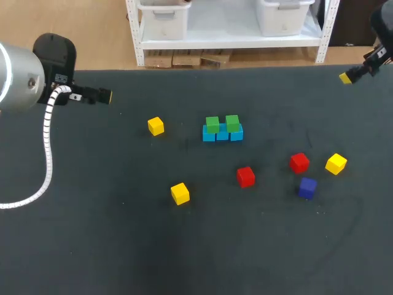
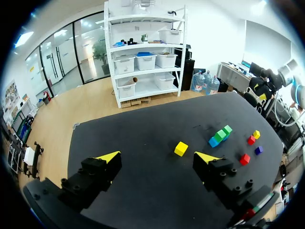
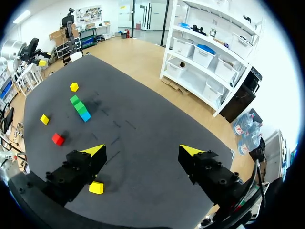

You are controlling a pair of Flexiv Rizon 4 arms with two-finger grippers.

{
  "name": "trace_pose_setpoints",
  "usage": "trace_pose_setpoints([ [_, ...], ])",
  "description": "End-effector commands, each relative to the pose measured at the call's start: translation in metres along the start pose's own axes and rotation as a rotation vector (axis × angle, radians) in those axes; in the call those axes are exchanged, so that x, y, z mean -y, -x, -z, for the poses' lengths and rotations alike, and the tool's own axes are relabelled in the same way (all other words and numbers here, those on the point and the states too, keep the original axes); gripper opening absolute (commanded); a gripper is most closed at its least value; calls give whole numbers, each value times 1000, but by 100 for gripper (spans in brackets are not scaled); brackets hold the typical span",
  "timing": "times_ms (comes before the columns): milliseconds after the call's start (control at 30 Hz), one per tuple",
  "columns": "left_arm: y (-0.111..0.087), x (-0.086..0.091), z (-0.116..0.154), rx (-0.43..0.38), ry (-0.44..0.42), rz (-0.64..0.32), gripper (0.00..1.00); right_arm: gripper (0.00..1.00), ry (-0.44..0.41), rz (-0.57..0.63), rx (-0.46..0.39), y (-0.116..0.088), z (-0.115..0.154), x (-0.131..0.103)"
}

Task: Place the blue cubes, place green cubes on the blue cubes, place the yellow cubes on the green cubes, then place the red cubes on the yellow cubes, and place purple cube on the red cubes.

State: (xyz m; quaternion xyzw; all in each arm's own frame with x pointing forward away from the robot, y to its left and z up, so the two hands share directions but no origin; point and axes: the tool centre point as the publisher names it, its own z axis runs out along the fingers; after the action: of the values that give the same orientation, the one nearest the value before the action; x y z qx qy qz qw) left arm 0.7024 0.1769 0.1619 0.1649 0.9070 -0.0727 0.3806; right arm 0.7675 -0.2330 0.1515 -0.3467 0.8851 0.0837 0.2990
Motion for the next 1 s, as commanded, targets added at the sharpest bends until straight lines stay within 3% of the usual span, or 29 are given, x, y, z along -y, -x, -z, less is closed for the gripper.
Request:
trace_pose_setpoints([
  [33, 0, -1, 0, 0, -5, -1, 100, 100, 5, 0, 0, 1, -1, 1],
  [333, 0, -1, 0, 0, -5, -1, 100, 100, 5, 0, 0, 1, -1, 1],
  [400, 8, 8, 9, -4, 64, -36, 100, 100, 5, 0, 0, 1, -1, 1],
  [633, 22, 50, 32, -30, 16, -80, 100, 100, 5, 0, 0, 1, -1, 1],
  [700, 20, 70, 36, -61, -6, -141, 100, 100, 5, 0, 0, 1, -1, 1],
  [800, 9, 99, 34, -141, -51, -238, 100, 100, 5, 0, 0, 1, -1, 1],
  [1000, -30, 139, 6, -326, -127, -314, 100, 100, 5, 0, 0, 1, -1, 1],
])
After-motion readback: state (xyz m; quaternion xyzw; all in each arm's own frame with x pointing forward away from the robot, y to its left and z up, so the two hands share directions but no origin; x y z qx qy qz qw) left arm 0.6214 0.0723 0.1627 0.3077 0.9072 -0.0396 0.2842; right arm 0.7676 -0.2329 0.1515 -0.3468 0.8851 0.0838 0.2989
